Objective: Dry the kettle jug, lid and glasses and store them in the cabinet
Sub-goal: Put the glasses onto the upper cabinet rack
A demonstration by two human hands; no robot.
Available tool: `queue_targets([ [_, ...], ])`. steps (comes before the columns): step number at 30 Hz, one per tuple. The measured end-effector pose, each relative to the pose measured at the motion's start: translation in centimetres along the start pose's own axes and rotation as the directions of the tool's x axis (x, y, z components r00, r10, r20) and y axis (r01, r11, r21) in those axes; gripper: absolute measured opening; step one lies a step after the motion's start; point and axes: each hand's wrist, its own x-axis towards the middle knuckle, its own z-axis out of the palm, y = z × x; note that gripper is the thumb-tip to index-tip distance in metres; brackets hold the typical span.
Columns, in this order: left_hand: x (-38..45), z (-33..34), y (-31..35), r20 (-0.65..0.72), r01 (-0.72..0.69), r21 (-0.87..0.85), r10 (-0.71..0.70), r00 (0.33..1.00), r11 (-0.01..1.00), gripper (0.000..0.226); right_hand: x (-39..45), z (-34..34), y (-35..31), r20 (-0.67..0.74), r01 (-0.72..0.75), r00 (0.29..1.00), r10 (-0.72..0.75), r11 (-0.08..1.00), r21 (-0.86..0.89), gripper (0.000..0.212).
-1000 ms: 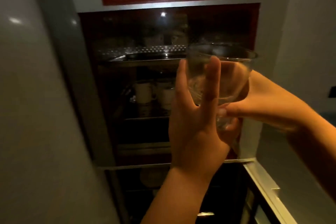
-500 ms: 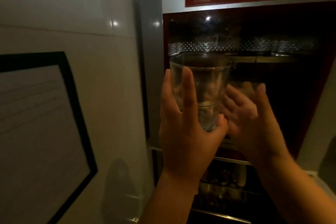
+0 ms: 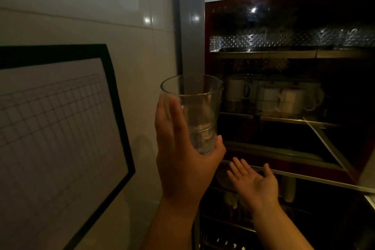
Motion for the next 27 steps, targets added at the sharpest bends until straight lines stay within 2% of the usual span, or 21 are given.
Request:
queue_targets([
  [9, -0.6, -0.3, -1.0, 0.026, 0.033, 0.030, -0.034, 0.999, 0.999, 0.110, 2.8, -0.8, 0.7, -0.090, 0.030, 0.996, -0.016, 0.988, 0.151, 0.074],
  [15, -0.6, 0.0, -1.0, 0.031, 0.047, 0.032, -0.048, 0.998, 0.998, 0.110, 4.1, -0.5, 0.5, -0.055, 0.043, 0.998, -0.031, 0.970, 0.239, 0.072],
  [19, -0.6, 0.1, -1.0, 0.025, 0.055, 0.036, -0.056, 0.998, 0.998, 0.111, 4.5, -0.2, 0.4, -0.029, 0.047, 0.999, -0.042, 0.976, 0.211, 0.072],
  [27, -0.9, 0.0, -1.3, 0.025, 0.073, 0.036, -0.074, 0.997, 0.997, 0.111, 5.8, -1.5, 1.4, -0.088, 0.005, 0.996, 0.014, 0.976, 0.217, 0.079],
])
